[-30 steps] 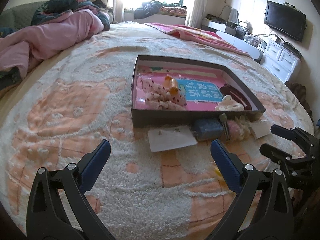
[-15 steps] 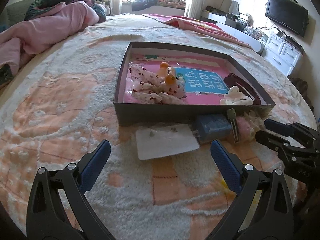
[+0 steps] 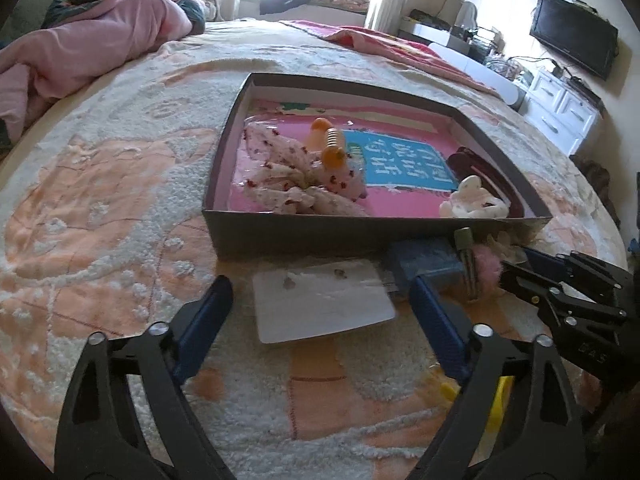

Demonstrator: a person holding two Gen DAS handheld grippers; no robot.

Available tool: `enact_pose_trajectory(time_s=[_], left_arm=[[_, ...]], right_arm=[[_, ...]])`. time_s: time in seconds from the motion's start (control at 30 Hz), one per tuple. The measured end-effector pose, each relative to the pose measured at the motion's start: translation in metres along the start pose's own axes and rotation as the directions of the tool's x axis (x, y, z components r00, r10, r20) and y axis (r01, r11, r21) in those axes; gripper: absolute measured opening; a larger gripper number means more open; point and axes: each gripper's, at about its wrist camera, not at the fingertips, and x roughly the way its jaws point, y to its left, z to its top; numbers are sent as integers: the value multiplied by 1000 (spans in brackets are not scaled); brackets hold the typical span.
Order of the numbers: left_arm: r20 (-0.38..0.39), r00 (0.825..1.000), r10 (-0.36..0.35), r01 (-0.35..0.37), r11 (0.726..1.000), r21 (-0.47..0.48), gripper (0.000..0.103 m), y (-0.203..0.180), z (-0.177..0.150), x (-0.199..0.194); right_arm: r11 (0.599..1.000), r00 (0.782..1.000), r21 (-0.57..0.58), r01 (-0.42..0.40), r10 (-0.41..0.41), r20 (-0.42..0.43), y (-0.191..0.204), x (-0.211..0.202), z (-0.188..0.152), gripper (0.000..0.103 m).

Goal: Organize jewelry
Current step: 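Grasp the bagged earring card with the left tool while the right tool grasps the clear claw clip, then lift the earring card with the left tool while the right tool lifts the clear claw clip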

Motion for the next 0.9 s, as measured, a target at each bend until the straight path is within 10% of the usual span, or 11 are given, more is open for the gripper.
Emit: enact_pose_trajectory(time_s=[0.13, 0.9], left_arm=[[-7, 1000, -19, 19, 1000, 10, 62, -2, -1, -1], [26, 999, -40, 39, 998, 39, 61, -8, -15, -34]], right_arm=[[1000, 1000, 26, -16, 16, 5, -5, -3, -2, 33], [997, 996, 30, -66, 64, 55, -1, -42, -15, 32]])
